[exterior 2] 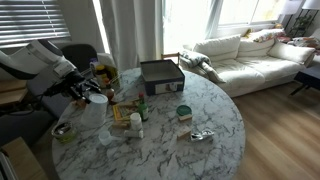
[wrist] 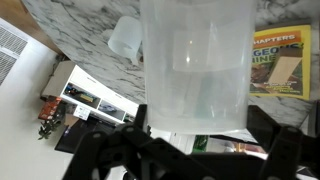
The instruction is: Pick up the clear cup and place it upside down on the table, pick up the clear measuring spoon and put it on top of the clear cup
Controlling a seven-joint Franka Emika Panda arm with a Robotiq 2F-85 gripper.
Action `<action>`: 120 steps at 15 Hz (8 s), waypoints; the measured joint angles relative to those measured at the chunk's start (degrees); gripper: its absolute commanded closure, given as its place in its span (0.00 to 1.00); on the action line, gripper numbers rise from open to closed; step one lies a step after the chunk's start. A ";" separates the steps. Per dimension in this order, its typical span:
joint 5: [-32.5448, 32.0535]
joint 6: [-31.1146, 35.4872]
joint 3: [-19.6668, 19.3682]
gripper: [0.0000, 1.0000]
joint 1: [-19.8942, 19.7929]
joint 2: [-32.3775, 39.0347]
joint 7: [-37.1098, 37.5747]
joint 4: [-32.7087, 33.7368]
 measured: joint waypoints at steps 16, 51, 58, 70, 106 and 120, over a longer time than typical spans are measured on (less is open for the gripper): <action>6.41 -0.19 -0.63 0.00 -1.83 -1.99 -6.59 0.42; 54.97 15.83 -20.50 0.00 -18.80 -18.81 -82.80 -1.97; 59.00 19.18 -20.10 0.00 -22.02 -21.94 -94.75 -11.97; 65.28 21.80 -22.52 0.00 -25.62 -19.50 -101.09 -15.97; 83.76 41.99 -22.31 1.00 -25.48 -6.03 -120.17 -20.18; 64.23 21.75 -20.91 0.99 -25.19 -18.87 -119.68 -13.49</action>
